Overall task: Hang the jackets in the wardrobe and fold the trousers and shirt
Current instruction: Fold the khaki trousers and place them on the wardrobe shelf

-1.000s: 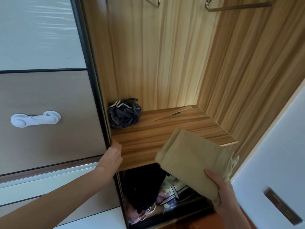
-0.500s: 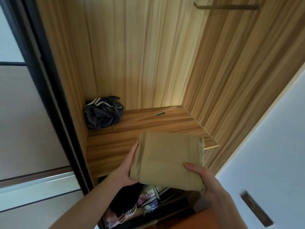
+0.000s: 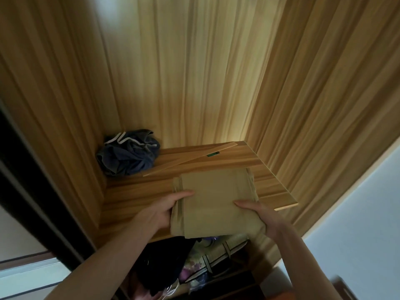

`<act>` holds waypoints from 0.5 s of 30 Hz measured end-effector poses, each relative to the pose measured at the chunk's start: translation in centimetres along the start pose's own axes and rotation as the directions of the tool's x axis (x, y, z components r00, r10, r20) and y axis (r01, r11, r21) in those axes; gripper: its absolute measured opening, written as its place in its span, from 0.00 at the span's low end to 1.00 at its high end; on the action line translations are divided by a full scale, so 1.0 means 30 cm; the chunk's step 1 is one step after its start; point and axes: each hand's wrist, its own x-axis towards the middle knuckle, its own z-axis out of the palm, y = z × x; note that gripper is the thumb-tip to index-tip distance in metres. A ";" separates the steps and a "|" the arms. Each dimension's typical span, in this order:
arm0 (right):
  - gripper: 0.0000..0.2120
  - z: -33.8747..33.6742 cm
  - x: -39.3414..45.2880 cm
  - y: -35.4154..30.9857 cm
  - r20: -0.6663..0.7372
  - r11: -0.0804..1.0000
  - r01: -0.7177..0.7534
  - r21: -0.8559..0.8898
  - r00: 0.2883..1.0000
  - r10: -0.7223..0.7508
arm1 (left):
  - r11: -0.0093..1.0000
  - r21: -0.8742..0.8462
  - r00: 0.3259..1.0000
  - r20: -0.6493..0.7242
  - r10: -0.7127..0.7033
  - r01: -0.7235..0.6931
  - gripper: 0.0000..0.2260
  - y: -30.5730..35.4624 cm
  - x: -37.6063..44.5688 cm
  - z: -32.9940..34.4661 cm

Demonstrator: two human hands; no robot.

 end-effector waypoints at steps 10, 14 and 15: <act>0.25 -0.019 0.330 0.010 -0.224 0.954 0.107 -0.279 0.959 -0.173 | 0.981 0.001 0.963 -0.194 0.189 -0.192 0.27 -0.060 0.259 0.030; 0.19 -0.054 0.448 0.058 -0.239 0.927 0.142 -0.346 0.942 -0.234 | 0.947 0.109 0.885 -0.338 0.321 -0.302 0.33 -0.106 0.358 0.033; 0.15 -0.061 0.470 0.068 -0.243 0.922 0.165 -0.350 0.935 -0.260 | 0.930 0.159 0.855 -0.368 0.366 -0.330 0.33 -0.112 0.376 0.034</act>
